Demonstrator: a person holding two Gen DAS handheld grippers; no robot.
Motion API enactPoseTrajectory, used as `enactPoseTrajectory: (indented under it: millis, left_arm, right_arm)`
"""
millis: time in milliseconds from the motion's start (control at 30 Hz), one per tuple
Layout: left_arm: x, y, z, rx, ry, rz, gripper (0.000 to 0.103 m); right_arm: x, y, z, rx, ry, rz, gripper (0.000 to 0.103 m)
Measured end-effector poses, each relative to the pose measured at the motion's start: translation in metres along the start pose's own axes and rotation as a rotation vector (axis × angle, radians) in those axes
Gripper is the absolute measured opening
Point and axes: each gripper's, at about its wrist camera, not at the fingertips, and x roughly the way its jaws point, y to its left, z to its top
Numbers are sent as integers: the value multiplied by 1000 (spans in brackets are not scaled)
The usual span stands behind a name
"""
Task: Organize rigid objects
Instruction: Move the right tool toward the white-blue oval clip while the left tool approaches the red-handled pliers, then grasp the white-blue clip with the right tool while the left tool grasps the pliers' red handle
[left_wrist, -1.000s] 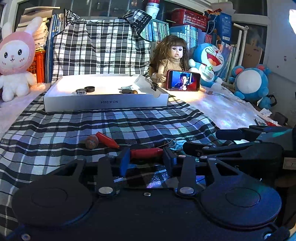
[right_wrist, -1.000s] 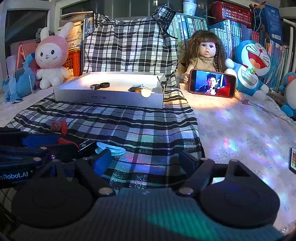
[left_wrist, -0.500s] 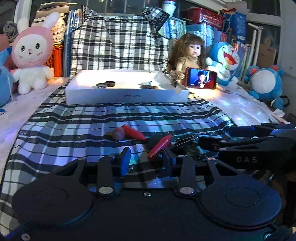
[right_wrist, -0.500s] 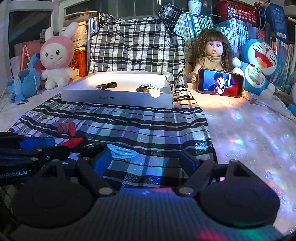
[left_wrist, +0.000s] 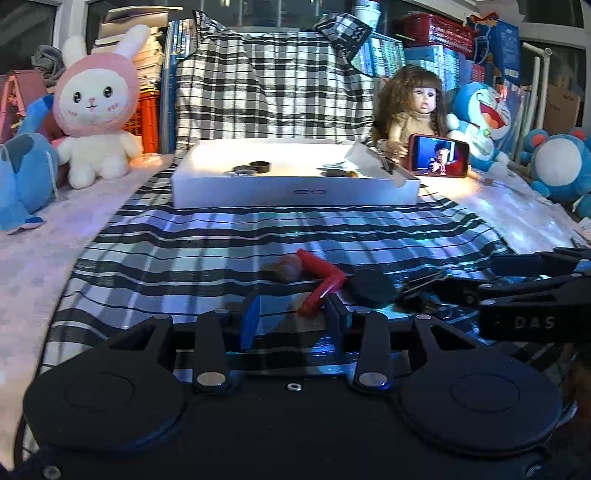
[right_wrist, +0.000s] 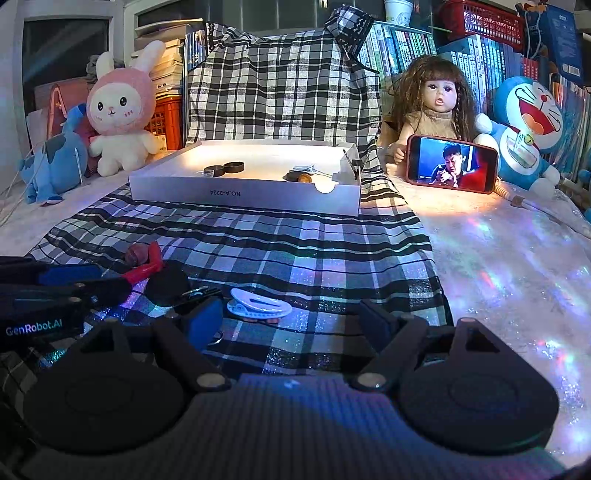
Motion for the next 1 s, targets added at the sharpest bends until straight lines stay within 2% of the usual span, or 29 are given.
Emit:
enactPoseTrajectory:
  millis: [200,267,433,667,1000]
  left_arm:
    - [3,14,1,-17,0,99,42]
    - [3,19,4,-31,1,107,42]
    - [0,19,5,-51,-6,70,45]
    - [1,0,6,-54,-4,10,45]
    - [10,-12,6,-78,-9,7,50]
  right_arm:
    - [2,1,1,4,2,0,88]
    - [2,1,1,3,2,1,88]
    - [4,1,1,12,4,0,87]
    - [4,2,1,11,2,6,88]
    - [5,3,1,10,5,11,88]
